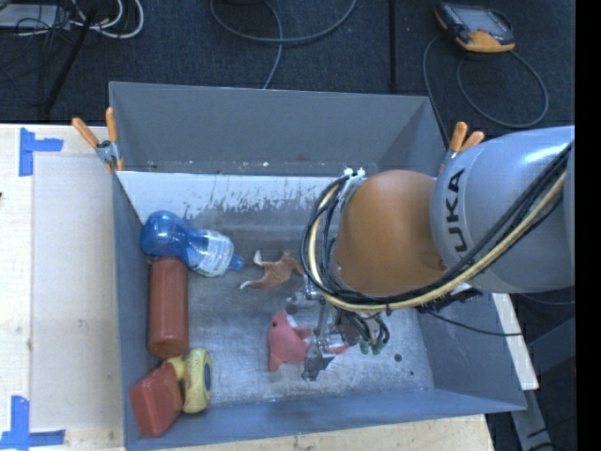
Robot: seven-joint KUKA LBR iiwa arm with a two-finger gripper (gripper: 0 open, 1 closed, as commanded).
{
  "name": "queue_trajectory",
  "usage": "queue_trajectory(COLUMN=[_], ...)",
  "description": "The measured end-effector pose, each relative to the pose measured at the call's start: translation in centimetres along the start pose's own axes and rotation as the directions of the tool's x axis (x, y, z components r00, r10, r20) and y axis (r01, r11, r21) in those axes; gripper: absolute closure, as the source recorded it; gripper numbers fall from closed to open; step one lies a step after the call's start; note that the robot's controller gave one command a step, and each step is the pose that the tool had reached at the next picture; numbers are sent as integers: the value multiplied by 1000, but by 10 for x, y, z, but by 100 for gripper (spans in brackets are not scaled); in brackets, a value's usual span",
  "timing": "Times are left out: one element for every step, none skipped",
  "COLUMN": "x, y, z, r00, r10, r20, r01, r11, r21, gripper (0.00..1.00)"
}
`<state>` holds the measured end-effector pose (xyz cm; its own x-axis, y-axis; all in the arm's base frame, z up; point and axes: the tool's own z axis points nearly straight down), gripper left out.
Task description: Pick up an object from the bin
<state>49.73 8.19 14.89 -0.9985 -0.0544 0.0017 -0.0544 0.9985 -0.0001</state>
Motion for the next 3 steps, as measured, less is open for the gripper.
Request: queue_trajectory(x=[0,0,-4], y=[-33,-2,3], z=[23,7,63], r00=[1000,1000,999], r10=[6,-1,41], r20=[-4,0,8], r01=[-6,1,-41], r11=[1000,1000,999], r21=[1,0,-2], gripper=[0,0,0])
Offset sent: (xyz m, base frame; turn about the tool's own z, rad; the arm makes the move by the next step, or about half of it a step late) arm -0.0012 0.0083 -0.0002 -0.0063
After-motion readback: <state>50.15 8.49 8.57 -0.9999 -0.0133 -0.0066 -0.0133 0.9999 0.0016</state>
